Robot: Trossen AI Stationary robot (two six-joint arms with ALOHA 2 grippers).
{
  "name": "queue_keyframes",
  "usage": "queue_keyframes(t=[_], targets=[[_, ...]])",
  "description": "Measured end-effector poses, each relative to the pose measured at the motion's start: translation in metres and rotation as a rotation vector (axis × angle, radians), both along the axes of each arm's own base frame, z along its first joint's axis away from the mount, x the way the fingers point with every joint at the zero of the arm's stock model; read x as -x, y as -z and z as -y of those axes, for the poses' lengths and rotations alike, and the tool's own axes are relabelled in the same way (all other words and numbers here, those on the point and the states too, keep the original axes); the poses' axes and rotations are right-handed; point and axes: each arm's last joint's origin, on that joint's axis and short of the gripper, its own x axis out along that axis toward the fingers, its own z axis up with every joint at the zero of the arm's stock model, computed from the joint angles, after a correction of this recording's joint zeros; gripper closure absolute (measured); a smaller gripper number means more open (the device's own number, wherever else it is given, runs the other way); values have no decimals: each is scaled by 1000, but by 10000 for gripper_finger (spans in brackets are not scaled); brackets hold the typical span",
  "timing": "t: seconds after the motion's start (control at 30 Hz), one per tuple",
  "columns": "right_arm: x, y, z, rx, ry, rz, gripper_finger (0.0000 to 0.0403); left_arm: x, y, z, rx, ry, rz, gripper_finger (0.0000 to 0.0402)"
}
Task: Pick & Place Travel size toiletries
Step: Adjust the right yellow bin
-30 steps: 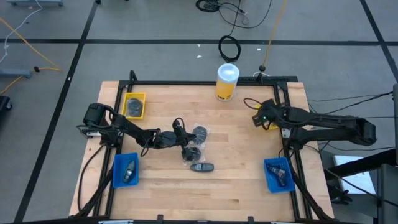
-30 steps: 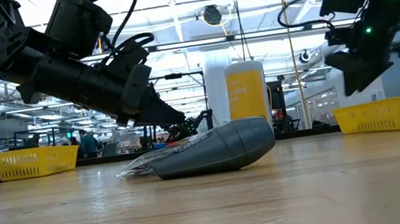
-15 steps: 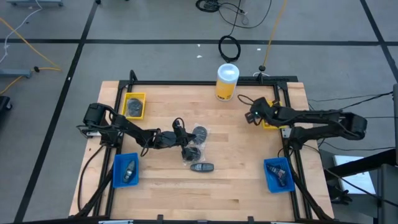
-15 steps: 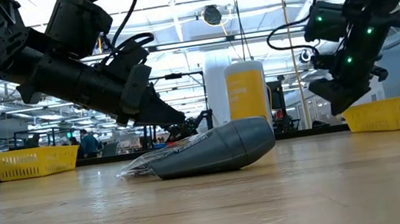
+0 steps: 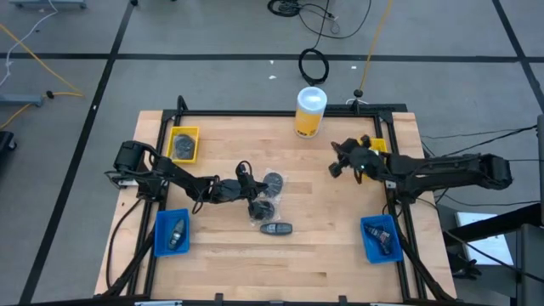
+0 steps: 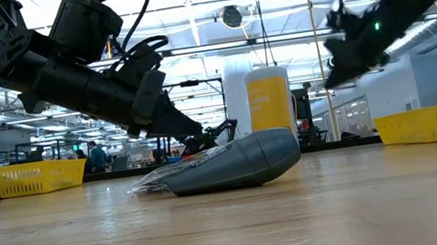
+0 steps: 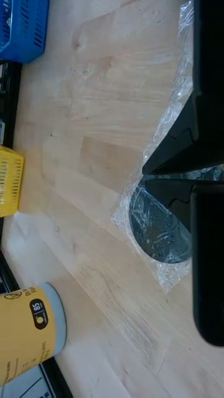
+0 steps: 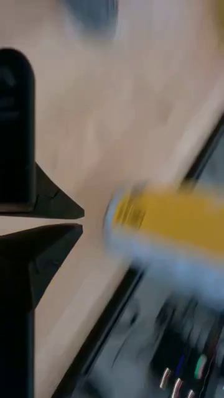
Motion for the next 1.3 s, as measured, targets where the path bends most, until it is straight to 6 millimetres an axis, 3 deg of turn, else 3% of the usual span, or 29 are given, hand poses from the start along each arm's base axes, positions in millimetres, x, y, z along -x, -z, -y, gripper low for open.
queue_keyframes(t=[0.2, 0.4, 0.53, 0.7, 0.83, 1.07, 1.17, 1.3], targets=[[-22, -14, -38, 16, -410, 191, 387, -1, -1, 0, 3, 2, 15, 380], [-34, 0, -80, 20, -766, 281, 388, -3, -7, 6, 49, 111, 75, 380], [-36, 21, -115, -3, -911, 242, 390, -8, -18, 26, -6, 283, 153, 380], [-39, 46, -149, 6, -1024, 211, 398, -16, -36, 66, -161, 551, 207, 380], [-42, 62, -159, 17, -1057, 200, 398, -18, -48, 94, -107, 749, 258, 380], [-50, 79, -154, 21, -1029, 173, 386, -18, -46, 113, -167, 715, 128, 370], [-52, 80, -152, 20, -1015, 186, 381, -21, -40, 110, -191, 607, 10, 332], [-53, 81, -150, 19, -1005, 186, 378, -24, -37, 101, -138, 541, -60, 250]])
